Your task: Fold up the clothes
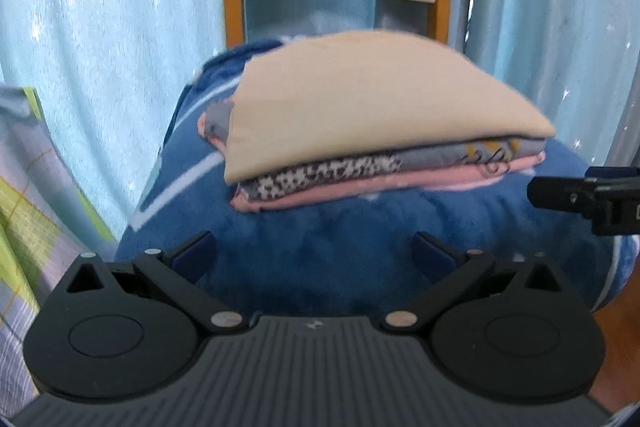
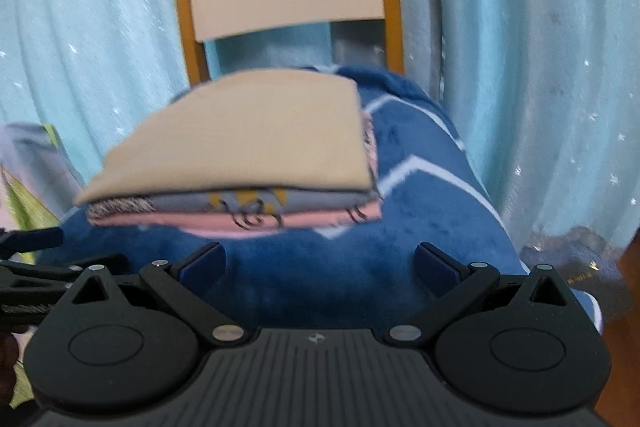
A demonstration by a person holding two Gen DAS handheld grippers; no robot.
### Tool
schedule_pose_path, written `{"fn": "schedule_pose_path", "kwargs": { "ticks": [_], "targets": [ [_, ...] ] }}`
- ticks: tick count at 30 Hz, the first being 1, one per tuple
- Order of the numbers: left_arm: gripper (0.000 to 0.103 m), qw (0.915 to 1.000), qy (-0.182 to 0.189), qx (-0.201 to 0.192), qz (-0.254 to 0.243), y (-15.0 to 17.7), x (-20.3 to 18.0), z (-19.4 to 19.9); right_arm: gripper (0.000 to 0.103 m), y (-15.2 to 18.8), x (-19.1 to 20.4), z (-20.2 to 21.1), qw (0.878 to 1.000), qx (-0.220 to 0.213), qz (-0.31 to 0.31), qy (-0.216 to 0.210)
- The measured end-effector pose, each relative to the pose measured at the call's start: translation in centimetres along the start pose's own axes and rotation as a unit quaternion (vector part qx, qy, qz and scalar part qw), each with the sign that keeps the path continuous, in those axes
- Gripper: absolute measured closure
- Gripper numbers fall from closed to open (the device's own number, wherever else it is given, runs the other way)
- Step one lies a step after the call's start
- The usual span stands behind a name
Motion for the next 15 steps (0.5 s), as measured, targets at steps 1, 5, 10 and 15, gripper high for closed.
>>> {"fn": "schedule_pose_path", "kwargs": {
  "ticks": [1,5,10,15],
  "targets": [
    [0.001,1.0000,0.001,0.002,0.001,0.1,0.0,-0.1,0.000,-0.1,0.2,-0.1,1.000,0.002,-0.002,-0.002],
    [0.000,1.0000,-0.001,0.006,0.001,0.5,-0.1,-0.5,0.000,0.3,0.6,-1.1,1.000,0.018,-0.008,-0.004],
    [0.000,1.0000,-0.002,0.006,0.000,0.7,0.0,-0.6,0.000,1.4,1.4,-2.3,0.999,0.043,0.018,0.006],
    [0.000,1.0000,0.000,0.004,-0.003,0.8,0.0,-0.5,0.000,1.9,1.6,-2.7,0.998,0.046,0.037,0.009]
  ]
}}
Point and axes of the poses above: each gripper's, at about its wrist camera, not at the fingertips, and z roughly against the way its jaws point, x to its left, y to its underside, the point moved 8 cm from there along -z, roughly the way its jaws point, and after that the axes turned 14 degrees about -x, right-handed, at the moved point
